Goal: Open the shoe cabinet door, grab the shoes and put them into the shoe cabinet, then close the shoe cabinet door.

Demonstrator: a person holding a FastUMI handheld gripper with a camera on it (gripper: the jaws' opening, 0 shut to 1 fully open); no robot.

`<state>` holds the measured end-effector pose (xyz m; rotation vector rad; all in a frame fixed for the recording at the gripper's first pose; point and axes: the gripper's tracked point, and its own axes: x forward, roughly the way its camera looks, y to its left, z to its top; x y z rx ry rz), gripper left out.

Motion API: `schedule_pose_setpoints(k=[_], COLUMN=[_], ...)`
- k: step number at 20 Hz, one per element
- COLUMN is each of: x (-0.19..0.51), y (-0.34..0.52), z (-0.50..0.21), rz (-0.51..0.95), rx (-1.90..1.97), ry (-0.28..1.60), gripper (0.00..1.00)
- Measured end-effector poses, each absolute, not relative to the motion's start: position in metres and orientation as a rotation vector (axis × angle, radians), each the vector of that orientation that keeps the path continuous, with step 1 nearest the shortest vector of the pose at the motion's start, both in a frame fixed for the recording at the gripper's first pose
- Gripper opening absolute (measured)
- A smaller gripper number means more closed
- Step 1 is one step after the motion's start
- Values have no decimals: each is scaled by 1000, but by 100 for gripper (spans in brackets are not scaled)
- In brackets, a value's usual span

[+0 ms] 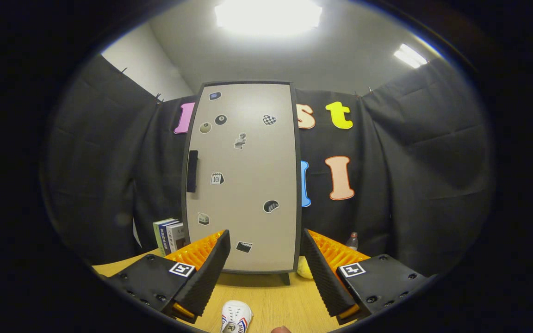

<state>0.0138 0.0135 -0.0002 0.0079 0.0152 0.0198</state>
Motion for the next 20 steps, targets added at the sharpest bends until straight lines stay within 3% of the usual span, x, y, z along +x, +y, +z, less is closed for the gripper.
schedule_pose_setpoints(k=[20], x=[161], y=[132], z=[59], rz=[170], rx=[39], ry=[8], gripper=[97])
